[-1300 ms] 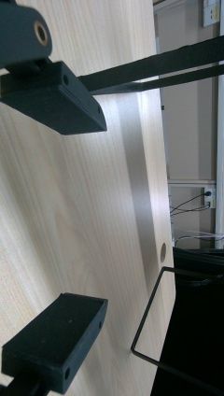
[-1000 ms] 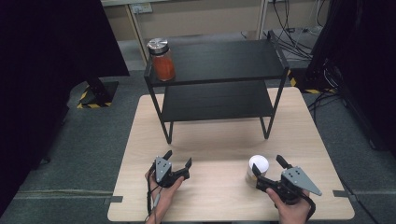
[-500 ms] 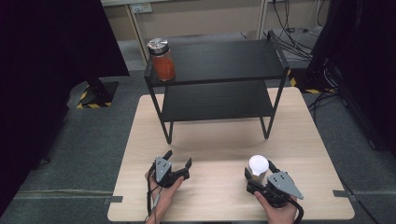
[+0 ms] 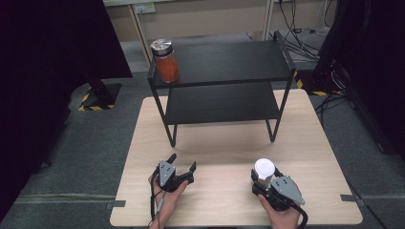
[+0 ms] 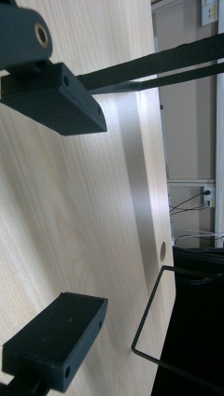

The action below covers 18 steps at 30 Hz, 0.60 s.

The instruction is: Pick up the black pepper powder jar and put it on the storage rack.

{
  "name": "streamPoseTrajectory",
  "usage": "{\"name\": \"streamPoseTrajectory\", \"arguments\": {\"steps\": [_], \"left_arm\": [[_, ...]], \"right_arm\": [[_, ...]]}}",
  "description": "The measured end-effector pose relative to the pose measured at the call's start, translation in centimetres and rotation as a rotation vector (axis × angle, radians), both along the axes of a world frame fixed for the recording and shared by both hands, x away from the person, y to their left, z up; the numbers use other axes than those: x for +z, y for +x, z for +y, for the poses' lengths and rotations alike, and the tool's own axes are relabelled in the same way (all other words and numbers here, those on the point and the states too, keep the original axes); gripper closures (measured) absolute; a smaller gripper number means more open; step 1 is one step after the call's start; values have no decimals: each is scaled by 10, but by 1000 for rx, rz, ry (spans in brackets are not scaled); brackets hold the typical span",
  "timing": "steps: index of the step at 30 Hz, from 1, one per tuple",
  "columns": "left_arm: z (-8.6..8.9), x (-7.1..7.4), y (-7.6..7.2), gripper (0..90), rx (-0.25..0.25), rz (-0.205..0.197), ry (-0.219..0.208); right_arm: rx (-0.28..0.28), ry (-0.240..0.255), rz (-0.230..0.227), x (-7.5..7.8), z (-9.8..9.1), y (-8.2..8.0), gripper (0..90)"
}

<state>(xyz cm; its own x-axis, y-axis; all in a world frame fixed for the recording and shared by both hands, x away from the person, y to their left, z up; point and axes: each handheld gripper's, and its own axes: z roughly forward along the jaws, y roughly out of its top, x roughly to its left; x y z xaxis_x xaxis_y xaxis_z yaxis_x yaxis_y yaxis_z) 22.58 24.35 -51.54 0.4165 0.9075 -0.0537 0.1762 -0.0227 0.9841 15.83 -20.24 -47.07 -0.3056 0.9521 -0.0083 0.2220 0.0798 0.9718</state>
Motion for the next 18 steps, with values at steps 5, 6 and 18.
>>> {"name": "streamPoseTrajectory", "arguments": {"steps": [5, 6, 18], "left_arm": [[0, 0, 0, 127, -1, 0, -2], [0, 0, 0, 127, -1, -1, -2], [1, 0, 0, 128, 1, 2, -10]], "right_arm": [[18, -14, 8, 4, -3, 3, 306], [21, -16, 8, 4, -3, 3, 306], [29, 11, -46, 16, -9, 3, 306]]}}
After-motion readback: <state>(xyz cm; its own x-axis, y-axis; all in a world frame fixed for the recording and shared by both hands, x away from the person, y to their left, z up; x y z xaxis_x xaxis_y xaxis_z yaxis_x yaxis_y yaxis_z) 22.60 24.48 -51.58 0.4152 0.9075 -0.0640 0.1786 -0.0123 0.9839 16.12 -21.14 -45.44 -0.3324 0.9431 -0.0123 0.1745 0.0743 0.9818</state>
